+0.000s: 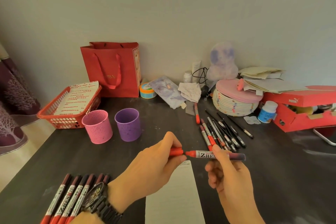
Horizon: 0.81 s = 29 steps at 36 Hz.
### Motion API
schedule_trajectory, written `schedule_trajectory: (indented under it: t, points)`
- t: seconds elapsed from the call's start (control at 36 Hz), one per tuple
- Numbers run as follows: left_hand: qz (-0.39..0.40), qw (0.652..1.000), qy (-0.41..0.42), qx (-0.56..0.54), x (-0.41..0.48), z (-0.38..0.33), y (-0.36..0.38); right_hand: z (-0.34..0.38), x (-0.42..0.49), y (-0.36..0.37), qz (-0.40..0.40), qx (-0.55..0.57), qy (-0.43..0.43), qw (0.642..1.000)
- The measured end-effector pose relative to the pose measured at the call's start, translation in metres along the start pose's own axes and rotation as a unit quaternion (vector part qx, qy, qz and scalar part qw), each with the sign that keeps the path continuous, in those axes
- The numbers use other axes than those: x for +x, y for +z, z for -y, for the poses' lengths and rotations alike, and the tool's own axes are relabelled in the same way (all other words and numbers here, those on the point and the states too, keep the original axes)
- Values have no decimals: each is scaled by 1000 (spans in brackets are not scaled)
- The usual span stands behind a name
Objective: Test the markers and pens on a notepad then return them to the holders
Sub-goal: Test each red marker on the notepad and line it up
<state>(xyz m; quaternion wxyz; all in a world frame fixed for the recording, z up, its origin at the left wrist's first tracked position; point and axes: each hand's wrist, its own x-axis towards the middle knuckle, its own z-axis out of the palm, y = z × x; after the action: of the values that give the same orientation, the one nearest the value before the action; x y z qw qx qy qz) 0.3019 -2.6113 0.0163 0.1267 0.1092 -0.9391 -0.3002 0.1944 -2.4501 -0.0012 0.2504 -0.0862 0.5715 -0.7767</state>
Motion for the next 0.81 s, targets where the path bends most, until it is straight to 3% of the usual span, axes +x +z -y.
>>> schedule_trajectory:
  t: [0.5, 0.67, 0.72, 0.81]
  points:
    - [22, 999, 35, 21, 0, -3, 11, -9, -6, 2, 53, -3, 31, 998]
    - [45, 998, 40, -7, -14, 2, 6, -9, -5, -18, 161, 7, 71, 984]
    - [50, 998, 39, 9, -22, 5, 5, -7, -6, -27, 207, -42, 69, 975]
    - [56, 998, 32, 28, -33, 9, 8, -5, -6, -35, 245, -243, -29, 938]
